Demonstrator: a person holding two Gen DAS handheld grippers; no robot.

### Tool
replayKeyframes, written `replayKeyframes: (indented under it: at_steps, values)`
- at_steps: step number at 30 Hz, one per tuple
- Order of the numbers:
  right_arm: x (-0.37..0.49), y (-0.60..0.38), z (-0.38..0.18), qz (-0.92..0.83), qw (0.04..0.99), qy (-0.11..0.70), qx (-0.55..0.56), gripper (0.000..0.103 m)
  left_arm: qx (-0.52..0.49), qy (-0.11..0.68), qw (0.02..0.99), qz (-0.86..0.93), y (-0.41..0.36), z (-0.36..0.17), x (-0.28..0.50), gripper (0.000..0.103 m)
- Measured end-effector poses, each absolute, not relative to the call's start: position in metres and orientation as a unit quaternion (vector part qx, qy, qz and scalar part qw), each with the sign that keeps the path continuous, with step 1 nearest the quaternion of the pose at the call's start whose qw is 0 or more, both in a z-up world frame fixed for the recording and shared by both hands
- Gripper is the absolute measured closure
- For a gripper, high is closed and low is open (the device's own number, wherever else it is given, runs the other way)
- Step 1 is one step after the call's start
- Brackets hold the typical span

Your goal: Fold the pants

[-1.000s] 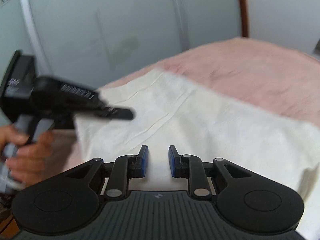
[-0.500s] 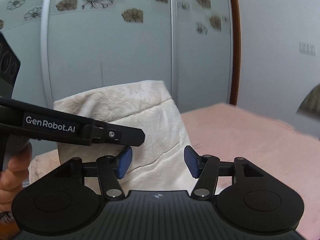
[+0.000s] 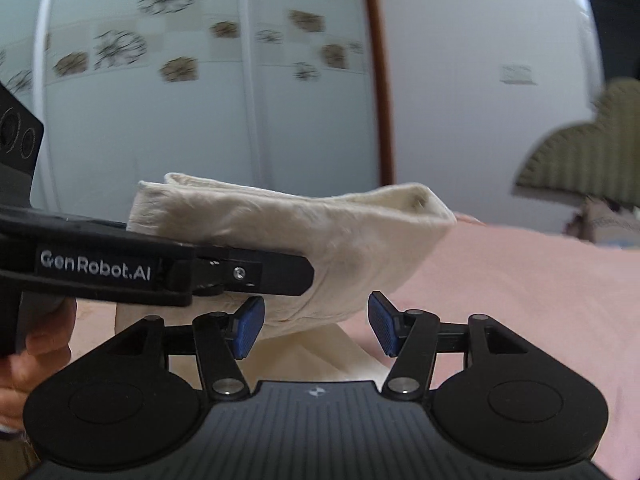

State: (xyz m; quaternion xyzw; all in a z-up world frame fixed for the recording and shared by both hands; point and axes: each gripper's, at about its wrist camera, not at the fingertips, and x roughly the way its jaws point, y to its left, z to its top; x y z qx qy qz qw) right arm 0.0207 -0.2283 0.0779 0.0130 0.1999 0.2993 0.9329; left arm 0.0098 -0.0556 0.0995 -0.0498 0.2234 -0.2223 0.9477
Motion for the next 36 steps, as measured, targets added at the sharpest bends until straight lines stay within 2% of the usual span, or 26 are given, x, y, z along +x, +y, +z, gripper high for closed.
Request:
replayKeyframes:
  at_steps: [11,17,20,25,29,32,35,36]
  values:
    - [0.002,-0.286,0.028,0.229,0.938,0.253,0.065,0.046,0.030,0.263,0.931,-0.252,-0.154,0.038,0.004,0.078]
    - [-0.005,-0.302,0.000,0.217,0.934,0.268,0.098,0.046,0.042,0.278,0.924,-0.258,-0.167,0.018,0.004,0.078]
    - [-0.010,-0.311,-0.017,0.215,0.930,0.274,0.117,0.046,0.046,0.283,0.922,-0.261,-0.168,0.011,0.004,0.073]
    - [-0.013,-0.311,-0.026,0.205,0.928,0.282,0.131,0.046,0.047,0.297,0.914,-0.273,-0.165,0.006,0.005,0.071]
    - [-0.026,-0.305,-0.019,0.167,0.947,0.262,0.085,0.033,-0.002,0.315,0.904,-0.290,-0.147,0.009,0.018,0.072]
    - [-0.036,-0.295,-0.008,0.131,0.963,0.234,0.018,0.030,-0.024,0.319,0.898,-0.301,-0.136,0.012,0.025,0.078]
    - [-0.038,-0.287,0.000,0.114,0.967,0.226,-0.035,0.021,-0.047,0.328,0.891,-0.311,-0.126,0.013,0.031,0.079]
    - [-0.036,-0.290,0.002,0.112,0.966,0.231,-0.026,0.021,-0.058,0.331,0.888,-0.314,-0.122,0.014,0.034,0.079]
